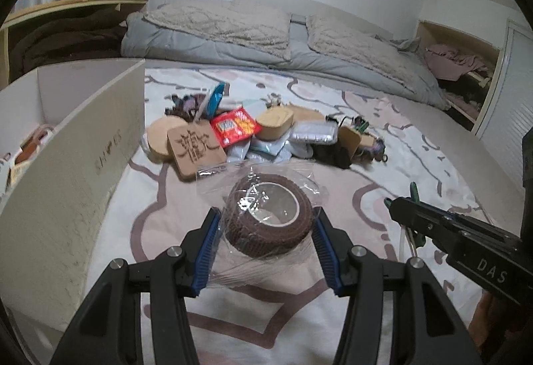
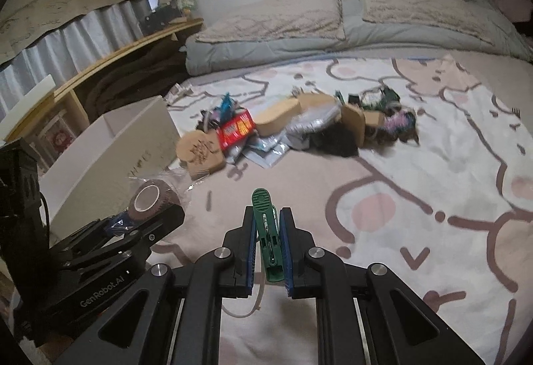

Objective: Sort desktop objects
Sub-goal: 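Lift the bagged roll with the left gripper while right lifts the green clothespin, then carry the bagged roll in left over the shoebox while right carries the clothespin there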

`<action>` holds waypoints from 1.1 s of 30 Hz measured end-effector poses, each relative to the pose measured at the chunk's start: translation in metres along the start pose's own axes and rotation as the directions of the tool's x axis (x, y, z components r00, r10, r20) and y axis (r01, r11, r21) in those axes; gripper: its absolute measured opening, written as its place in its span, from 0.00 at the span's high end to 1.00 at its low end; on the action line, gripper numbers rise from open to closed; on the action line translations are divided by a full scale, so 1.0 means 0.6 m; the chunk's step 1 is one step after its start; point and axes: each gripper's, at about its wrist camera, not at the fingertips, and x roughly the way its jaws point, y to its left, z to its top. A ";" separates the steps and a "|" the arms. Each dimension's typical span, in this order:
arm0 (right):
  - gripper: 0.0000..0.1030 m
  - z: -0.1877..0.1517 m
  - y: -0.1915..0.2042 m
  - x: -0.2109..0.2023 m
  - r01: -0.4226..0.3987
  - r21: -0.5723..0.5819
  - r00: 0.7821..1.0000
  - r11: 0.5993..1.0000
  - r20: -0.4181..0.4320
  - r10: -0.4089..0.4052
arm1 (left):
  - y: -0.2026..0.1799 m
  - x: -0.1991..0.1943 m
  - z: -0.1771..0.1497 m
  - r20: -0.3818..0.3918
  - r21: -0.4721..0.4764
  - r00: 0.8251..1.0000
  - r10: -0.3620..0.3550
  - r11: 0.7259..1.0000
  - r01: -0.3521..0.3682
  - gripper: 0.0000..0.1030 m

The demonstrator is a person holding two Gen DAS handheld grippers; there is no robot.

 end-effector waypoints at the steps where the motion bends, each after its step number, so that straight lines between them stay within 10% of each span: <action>1: 0.87 0.002 0.003 -0.003 -0.001 -0.003 1.000 1.000 0.005 0.001 | 0.001 -0.006 0.004 0.010 0.000 1.000 -0.001 1.000 0.001 0.48; 33: 0.86 0.112 0.246 0.001 -0.174 -0.199 0.980 0.965 0.067 0.190 | 0.210 -0.187 0.119 0.236 -0.096 0.948 0.211 0.976 -0.194 0.48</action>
